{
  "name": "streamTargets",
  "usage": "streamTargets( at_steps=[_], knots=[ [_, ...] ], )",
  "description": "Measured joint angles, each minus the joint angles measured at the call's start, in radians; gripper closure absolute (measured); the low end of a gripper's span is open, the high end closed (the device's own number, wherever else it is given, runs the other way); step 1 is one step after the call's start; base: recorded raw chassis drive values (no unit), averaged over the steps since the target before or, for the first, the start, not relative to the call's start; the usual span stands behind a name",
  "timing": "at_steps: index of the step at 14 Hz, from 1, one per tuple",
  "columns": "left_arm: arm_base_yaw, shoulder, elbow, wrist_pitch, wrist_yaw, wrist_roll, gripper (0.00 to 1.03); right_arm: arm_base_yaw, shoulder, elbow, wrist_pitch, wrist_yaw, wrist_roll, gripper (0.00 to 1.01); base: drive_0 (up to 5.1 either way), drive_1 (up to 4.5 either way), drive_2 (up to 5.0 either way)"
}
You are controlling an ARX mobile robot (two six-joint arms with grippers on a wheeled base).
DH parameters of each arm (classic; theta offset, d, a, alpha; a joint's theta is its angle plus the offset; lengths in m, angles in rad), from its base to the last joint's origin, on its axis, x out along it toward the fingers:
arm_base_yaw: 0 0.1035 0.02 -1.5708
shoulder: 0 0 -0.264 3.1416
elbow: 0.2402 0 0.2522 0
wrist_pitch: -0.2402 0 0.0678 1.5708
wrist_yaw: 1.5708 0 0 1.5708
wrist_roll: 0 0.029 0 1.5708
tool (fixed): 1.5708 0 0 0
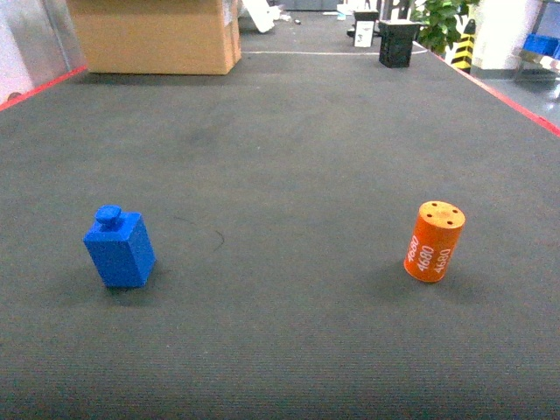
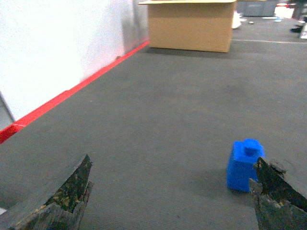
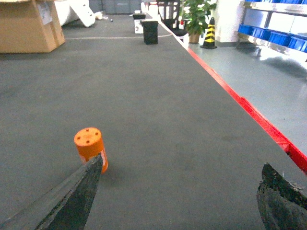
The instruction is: Sort blue parts and orange caps into right shelf containers
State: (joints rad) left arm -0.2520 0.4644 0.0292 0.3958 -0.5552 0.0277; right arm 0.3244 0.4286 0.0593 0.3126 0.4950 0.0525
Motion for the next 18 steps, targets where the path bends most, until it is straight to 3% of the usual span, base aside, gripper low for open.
streamTargets(
  at_steps=[1,2,4,7,9,18],
  knots=[
    [0.023,0.223,0.053,0.206,0.029,-0.011,0.05,0.023,0.219,0.048,0.207,0.004,0.0,0.03,0.0,0.0,0.0],
    [0.035,0.447,0.138,0.401,0.089,-0.033,0.05,0.023,0.441,0.115,0.397,-0.027,0.003,0.03,0.0,0.0,0.0],
    [0.047,0.853,0.285,0.629,0.171,-0.051,0.05,0.015,0.83,0.253,0.611,-0.095,0.016,0.03,0.0,0.0,0.0],
    [0.052,1.234,0.416,0.655,0.218,-0.093,0.05,0.016,1.204,0.409,0.638,-0.121,0.068,0.03,0.0,0.0,0.0],
    [0.037,1.311,0.47,0.677,0.233,-0.103,0.05,0.016,1.3,0.465,0.638,-0.122,0.097,0.03,0.0,0.0,0.0],
    [0.022,1.495,0.552,0.68,0.241,-0.105,0.05,0.017,1.52,0.597,0.623,-0.141,0.163,0.03,0.0,0.0,0.0]
  ],
)
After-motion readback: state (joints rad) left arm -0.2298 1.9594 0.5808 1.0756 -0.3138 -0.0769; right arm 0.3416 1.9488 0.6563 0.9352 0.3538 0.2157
